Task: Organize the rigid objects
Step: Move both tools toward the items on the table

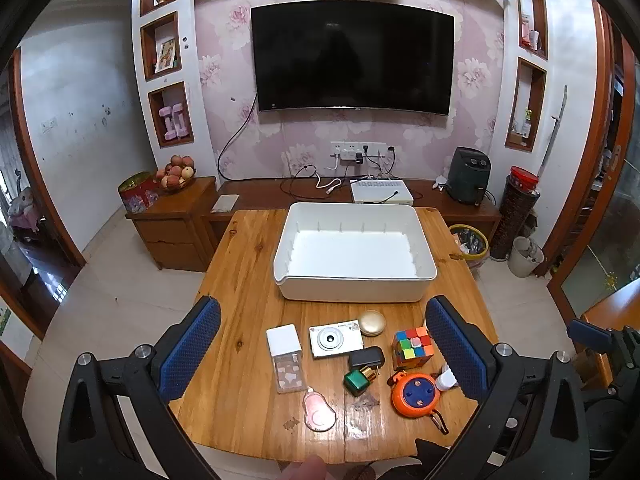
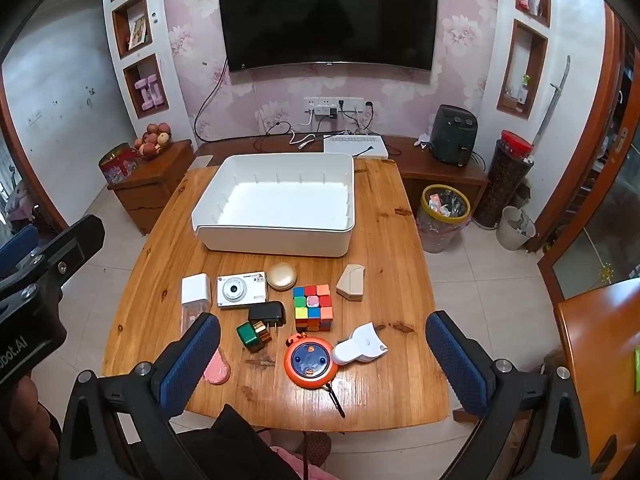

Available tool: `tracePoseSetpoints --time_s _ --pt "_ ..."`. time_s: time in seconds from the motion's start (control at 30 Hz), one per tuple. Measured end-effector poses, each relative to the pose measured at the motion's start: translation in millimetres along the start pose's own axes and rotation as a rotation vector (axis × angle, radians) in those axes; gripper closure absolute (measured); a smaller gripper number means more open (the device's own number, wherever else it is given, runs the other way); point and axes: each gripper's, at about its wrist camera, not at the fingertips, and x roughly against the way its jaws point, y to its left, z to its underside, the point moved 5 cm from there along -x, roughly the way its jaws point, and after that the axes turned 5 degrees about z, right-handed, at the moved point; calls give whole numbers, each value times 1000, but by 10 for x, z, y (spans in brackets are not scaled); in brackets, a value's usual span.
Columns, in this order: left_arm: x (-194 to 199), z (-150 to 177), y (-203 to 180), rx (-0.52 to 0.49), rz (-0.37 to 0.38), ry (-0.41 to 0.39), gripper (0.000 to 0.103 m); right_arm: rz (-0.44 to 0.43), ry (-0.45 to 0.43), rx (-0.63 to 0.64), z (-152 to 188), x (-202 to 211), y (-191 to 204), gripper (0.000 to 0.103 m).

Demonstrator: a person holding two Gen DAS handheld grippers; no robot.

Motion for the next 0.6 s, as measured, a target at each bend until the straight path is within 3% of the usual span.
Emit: tracePoseSetpoints --time_s 0.6 --pt "10 278 35 40 37 124 1 -30 102 -15 388 -42 27 0"
